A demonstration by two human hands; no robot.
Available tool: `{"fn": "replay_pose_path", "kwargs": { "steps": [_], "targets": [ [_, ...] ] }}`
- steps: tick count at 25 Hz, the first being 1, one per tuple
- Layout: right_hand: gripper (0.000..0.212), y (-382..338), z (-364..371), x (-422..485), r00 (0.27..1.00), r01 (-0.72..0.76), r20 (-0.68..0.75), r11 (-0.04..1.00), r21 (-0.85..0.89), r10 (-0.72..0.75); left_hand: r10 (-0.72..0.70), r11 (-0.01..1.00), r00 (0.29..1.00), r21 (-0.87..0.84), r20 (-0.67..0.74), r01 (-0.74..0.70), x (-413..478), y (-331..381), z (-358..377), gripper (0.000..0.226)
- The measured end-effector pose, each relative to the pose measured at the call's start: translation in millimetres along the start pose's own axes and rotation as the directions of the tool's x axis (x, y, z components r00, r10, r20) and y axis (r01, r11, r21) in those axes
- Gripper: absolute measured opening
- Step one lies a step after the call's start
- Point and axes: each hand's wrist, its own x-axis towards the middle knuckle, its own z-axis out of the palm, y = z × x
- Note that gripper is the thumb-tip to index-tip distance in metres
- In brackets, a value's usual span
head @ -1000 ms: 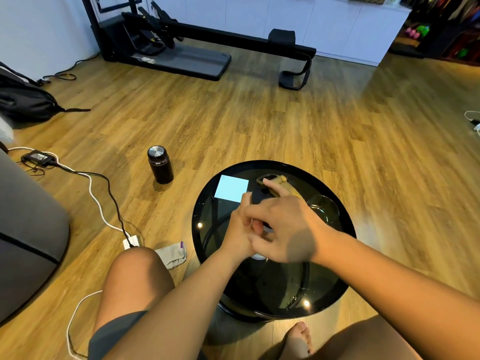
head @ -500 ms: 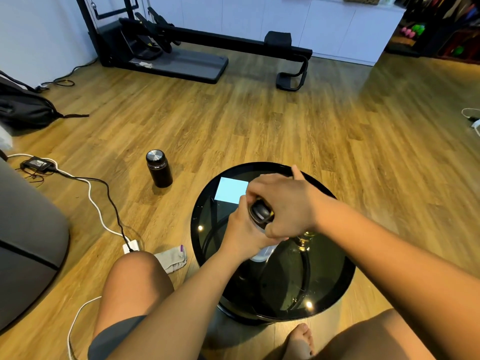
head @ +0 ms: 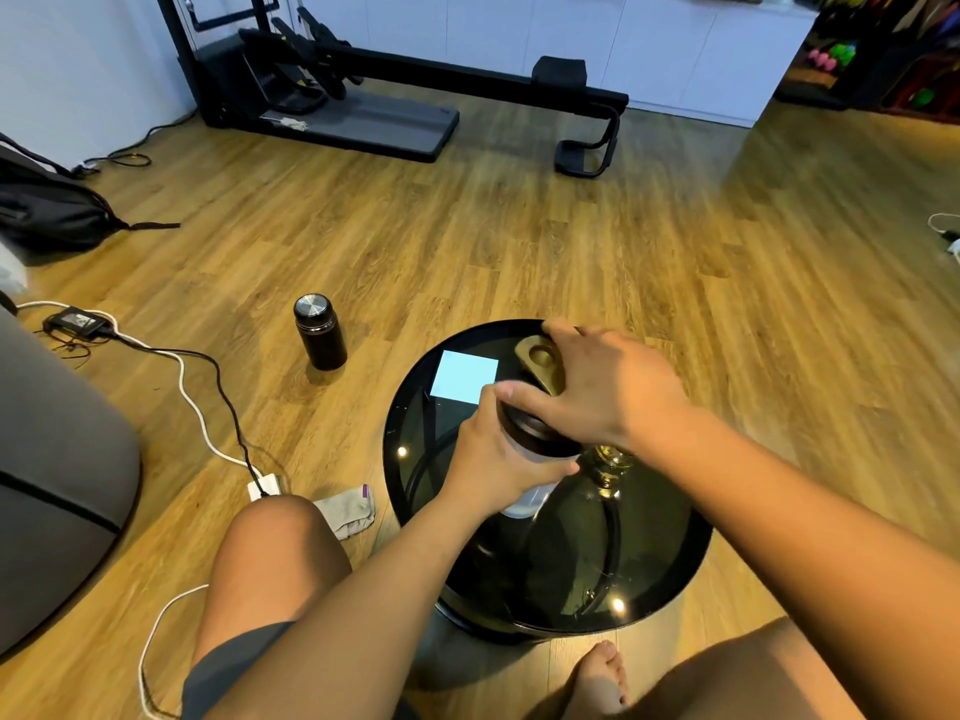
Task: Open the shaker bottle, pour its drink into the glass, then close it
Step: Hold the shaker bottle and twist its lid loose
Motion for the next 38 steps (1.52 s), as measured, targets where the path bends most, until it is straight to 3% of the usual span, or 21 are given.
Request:
{"fn": "replay_pose_path", "kwargs": {
  "steps": [2,6,9,12,14,16,18,19,21,26,28,31,34,36,37,38],
  "targets": [
    [0.08,2,-4,11,0.982,0.004,0.19,0.997,-0.072,0.01,0.007,1.0,1.0,0.003,-0.012,-0.007,-1,0,0,0.094],
    [0.059,3,-11,11,0.912,0.226,0.343,0.973,0.043,-0.227,0.034,0.999,0.999,-0.029,-0.039,-0.035,0,-3,0,0.084],
    [0.033,-10,4,-3,0.879,0.386,0.268,0.919,0.083,-0.393,0.067,0.998,0.998,-0.014,0.01,-0.067,0,-11,2,0.073],
    [0.026,-17,22,-20,0.858,0.48,0.138,0.867,0.13,-0.496,0.054,0.999,0.997,0.008,0.061,-0.054,2,-18,4,0.044],
    [0.041,-10,21,-21,0.884,0.464,-0.057,0.851,0.247,-0.465,0.077,0.996,0.997,0.033,0.002,-0.077,2,-12,4,0.065],
    [0.07,-1,12,-11,0.948,0.302,-0.166,0.931,0.207,-0.27,0.048,0.999,0.999,0.0,0.0,-0.048,-1,-1,0,0.088],
    [0.093,6,3,2,1.0,0.007,0.012,1.0,0.019,-0.007,0.004,1.0,1.0,-0.028,-0.002,-0.004,-3,2,-1,0.088],
    [0.094,9,5,7,0.99,-0.059,0.123,0.997,-0.046,0.064,0.0,0.999,1.0,-0.036,-0.014,-0.001,-2,0,0,0.087],
    [0.086,12,13,12,0.967,-0.063,0.246,0.997,-0.033,0.069,0.001,0.999,1.0,-0.05,-0.018,-0.002,-2,0,-1,0.087],
    [0.081,15,10,14,0.94,0.16,0.299,0.986,0.046,-0.167,0.03,0.996,0.999,-0.089,-0.019,-0.031,-2,0,-1,0.087],
    [0.065,10,11,9,0.925,0.282,0.246,0.957,0.073,-0.291,0.068,0.996,0.998,-0.058,-0.008,-0.068,-2,-2,-2,0.087],
    [0.043,-1,30,-7,0.875,0.47,0.129,0.882,-0.007,-0.466,0.099,0.994,0.995,-0.038,-0.017,-0.099,-1,-2,-1,0.069],
    [0.036,5,44,-26,0.819,0.573,-0.096,0.814,0.098,-0.565,0.088,0.994,0.996,-0.058,-0.022,-0.089,0,-2,2,0.078],
    [0.048,12,41,-26,0.825,0.542,-0.306,0.817,0.197,-0.474,0.069,0.997,0.997,-0.023,-0.019,-0.07,0,-1,2,0.084],
    [0.058,14,33,-21,0.862,0.46,-0.339,0.863,0.208,-0.377,0.047,0.999,0.999,-0.017,-0.021,-0.047,0,-1,2,0.086],
    [0.069,14,24,-14,0.925,0.312,-0.286,0.929,0.199,-0.249,0.028,0.999,0.999,-0.019,-0.025,-0.028,0,-1,1,0.086]
  ]
}}
